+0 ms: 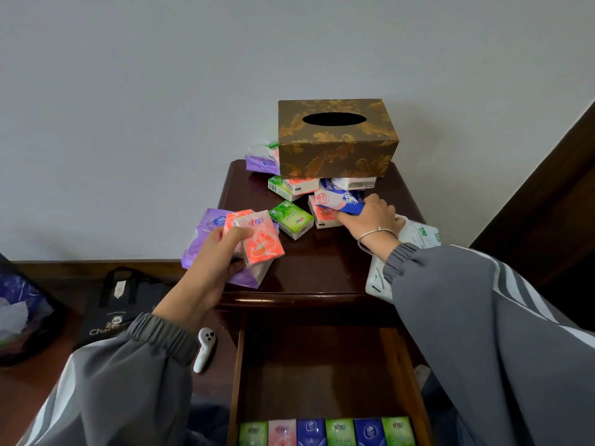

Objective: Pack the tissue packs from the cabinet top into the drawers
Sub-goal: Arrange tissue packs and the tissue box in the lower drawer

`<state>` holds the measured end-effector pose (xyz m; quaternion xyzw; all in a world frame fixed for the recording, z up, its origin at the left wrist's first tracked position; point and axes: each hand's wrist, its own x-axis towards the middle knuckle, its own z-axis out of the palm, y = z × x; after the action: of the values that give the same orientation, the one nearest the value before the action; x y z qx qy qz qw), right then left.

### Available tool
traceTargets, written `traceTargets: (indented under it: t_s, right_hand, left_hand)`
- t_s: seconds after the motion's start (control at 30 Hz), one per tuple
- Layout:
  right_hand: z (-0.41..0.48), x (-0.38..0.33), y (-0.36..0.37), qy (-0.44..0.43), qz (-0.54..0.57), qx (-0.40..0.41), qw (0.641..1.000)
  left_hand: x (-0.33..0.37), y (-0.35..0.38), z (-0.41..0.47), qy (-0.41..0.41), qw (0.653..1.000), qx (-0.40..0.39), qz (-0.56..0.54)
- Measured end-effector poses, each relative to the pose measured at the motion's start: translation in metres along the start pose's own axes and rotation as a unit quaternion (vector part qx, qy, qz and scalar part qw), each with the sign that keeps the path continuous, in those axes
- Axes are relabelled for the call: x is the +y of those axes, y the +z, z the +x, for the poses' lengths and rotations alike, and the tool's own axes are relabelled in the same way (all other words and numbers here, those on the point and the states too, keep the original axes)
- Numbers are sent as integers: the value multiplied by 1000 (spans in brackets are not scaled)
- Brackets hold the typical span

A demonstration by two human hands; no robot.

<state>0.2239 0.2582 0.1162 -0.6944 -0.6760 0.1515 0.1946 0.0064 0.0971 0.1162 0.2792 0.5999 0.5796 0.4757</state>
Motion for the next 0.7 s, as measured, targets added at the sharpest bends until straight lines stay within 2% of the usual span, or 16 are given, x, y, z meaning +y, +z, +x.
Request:
traceTargets:
  t_s: [0.13, 0.23, 0.3, 0.37, 0.43, 0.5, 0.57, 0.6, 0.7]
  right_hand:
    - [-7, 6, -5, -32, -32, 7, 999]
    - [-15, 12, -7, -79, -118, 0, 990]
    - [-19, 16, -11, -90, -137, -14, 986]
    - [-26, 16, -17, -118, -124, 28, 985]
    - [-37, 12, -23, -194, -112, 112, 968]
    - [-51, 3, -24, -318, -100, 141, 932]
    - [-63, -10, -20, -431, -104, 84, 892]
    - [-66, -17, -17, -461, -119, 48, 878]
    - [-64, -37, -5, -459, -132, -2, 879]
  left_hand:
    - [0, 0, -1, -3, 1000, -2, 4]
    - [1, 1, -2, -4, 1000, -5, 8]
    - [1, 1, -2, -4, 1000, -5, 9]
    - [0, 0, -2, -4, 1000, -7, 7]
    - [0, -1, -3, -4, 1000, -11, 4]
    - [-1, -1, -3, -3, 1000, -10, 4]
    - [-1, -2, -3, -3, 1000, -5, -1]
    - [-1, -2, -3, -3, 1000, -3, -4]
    - [-1, -3, -3, 0, 1000, -12, -7]
